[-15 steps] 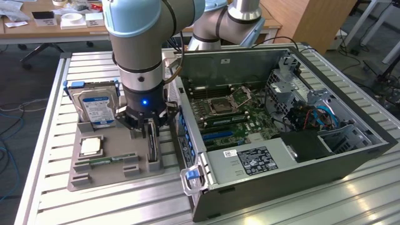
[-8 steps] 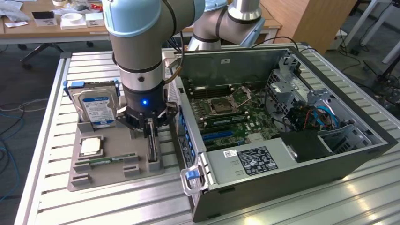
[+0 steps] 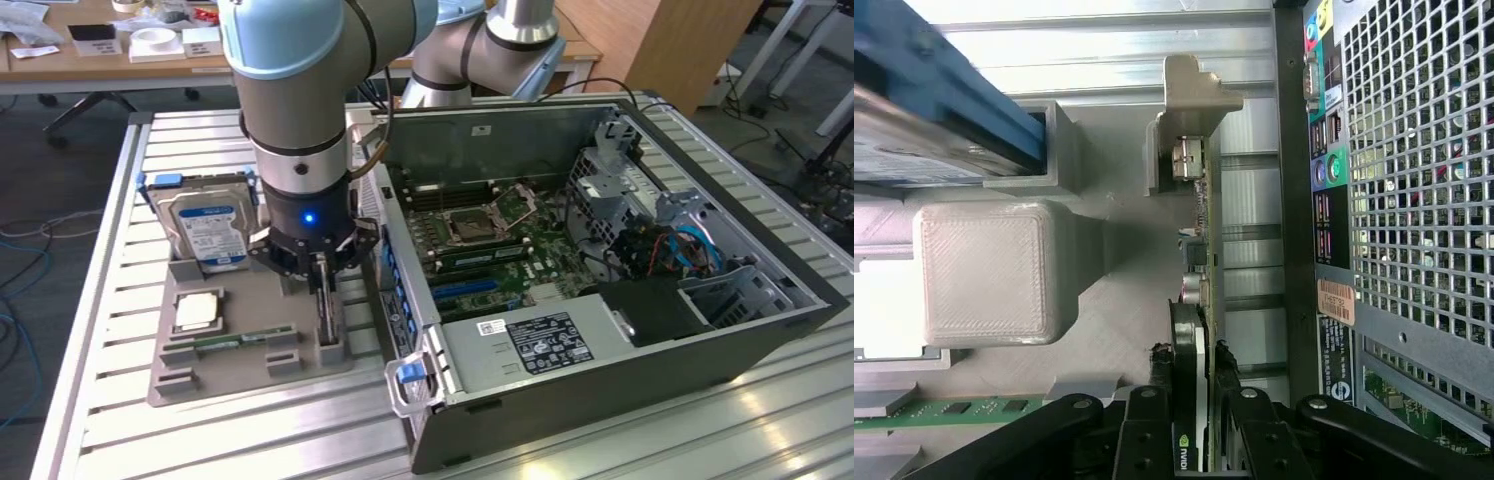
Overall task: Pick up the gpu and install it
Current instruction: 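Pick up the gpu and move the gpu toward the slot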
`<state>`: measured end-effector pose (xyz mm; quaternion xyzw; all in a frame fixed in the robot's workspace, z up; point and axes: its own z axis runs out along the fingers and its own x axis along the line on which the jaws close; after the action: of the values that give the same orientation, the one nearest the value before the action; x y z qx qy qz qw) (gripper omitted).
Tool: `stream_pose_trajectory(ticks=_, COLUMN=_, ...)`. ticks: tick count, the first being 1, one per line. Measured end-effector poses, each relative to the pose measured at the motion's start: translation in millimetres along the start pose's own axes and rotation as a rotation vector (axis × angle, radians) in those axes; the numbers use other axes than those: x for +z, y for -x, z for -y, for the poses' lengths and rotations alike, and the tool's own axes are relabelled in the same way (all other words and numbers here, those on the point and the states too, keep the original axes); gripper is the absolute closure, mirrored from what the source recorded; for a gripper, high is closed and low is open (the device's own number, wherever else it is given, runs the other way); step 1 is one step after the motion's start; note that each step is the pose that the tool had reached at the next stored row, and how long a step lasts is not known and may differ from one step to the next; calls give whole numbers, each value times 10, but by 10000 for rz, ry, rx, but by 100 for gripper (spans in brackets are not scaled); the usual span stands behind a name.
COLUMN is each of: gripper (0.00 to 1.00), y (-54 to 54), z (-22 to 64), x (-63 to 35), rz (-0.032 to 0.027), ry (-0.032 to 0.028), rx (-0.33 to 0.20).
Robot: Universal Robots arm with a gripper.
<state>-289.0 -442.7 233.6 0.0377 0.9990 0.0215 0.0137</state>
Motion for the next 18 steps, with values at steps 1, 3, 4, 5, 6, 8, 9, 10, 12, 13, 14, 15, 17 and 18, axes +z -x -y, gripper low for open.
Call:
stream_pose_trajectory(ticks=1, gripper=73, y=0, z=0, x=0, rz=0, ry=1, rx=0)
stream_pose_trajectory(ticks=3, gripper=73, y=0, z=0, x=0, rz=0, ry=1, rx=0)
stream_pose_trajectory(ticks=4, gripper=73, y=0, z=0, x=0, rz=0, ry=1, rx=0)
stream_pose_trajectory(ticks=5, gripper=73, y=0, z=0, x=0, rz=0, ry=1, rx=0)
stream_pose_trajectory(ticks=6, gripper=73, y=0, z=0, x=0, rz=0, ry=1, rx=0)
stream_pose_trajectory(ticks=8, gripper=73, y=0, z=0, x=0, rz=0, ry=1, rx=0)
stream_pose_trajectory(ticks=9, gripper=73, y=0, z=0, x=0, rz=0, ry=1, rx=0)
stream_pose_trajectory(ticks=10, gripper=73, y=0, z=0, x=0, rz=0, ry=1, rx=0)
stream_pose_trajectory(ticks=12, gripper=73, y=0, z=0, x=0, rz=0, ry=0, rx=0)
stream_pose_trajectory(ticks=13, gripper=73, y=0, z=0, x=0, rz=0, ry=1, rx=0)
stream_pose_trajectory(ticks=14, gripper=73, y=0, z=0, x=-4, rz=2, ry=2, rx=0)
stream_pose_trajectory(ticks=15, gripper=73, y=1, z=-1, x=-17, rz=1, ry=1, rx=0)
stream_pose_trajectory(ticks=17, gripper=73, y=1, z=-3, x=-57, rz=-1, ry=0, rx=1)
stream_pose_trajectory(ticks=18, gripper=73, y=2, z=-4, x=-82, rz=0, ry=0, rx=1)
